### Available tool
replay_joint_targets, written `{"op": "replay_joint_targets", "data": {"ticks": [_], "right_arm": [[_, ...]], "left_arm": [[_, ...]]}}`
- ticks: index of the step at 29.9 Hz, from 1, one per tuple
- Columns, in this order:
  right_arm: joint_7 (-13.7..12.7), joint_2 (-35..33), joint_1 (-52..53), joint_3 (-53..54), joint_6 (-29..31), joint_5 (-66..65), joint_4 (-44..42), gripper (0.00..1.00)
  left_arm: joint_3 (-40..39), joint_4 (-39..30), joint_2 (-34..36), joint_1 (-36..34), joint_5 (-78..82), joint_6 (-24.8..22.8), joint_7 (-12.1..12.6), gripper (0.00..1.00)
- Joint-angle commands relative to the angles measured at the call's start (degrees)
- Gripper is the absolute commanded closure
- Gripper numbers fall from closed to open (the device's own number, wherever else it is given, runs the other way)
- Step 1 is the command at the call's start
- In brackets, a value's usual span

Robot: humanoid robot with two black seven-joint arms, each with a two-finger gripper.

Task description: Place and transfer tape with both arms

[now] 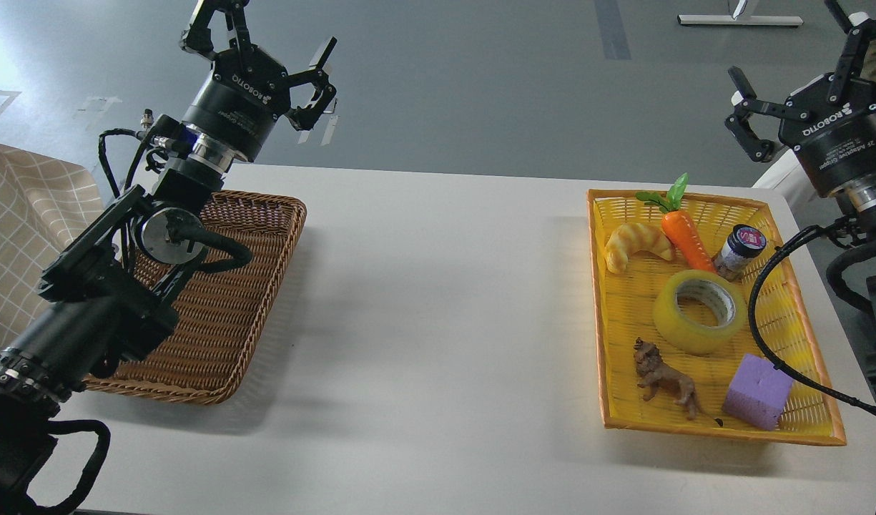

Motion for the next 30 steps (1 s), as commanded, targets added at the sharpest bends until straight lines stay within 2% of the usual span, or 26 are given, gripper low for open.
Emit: {"op": "replay_joint_targets", "data": {"ticks": [1, 4, 30], "right_arm": [[0.00, -0.03, 0.03, 0.04, 0.00, 0.00, -0.03, 0.00], [0.00, -0.03, -0.06, -0.05, 0.00, 0.00, -0.03, 0.00], [0.00, -0.03, -0.06, -0.05, 0.00, 0.00, 0.14, 0.00]], "left_arm": [[0.00, 0.00, 0.00, -0.05, 0.01, 0.00, -0.09, 0.02], [0.01, 0.00, 0.09, 0.04, 0.10, 0.00, -0.88, 0.02], [0.27, 0.00, 0.26, -0.05, 0.19, 0.00, -0.79, 0.02]]}}
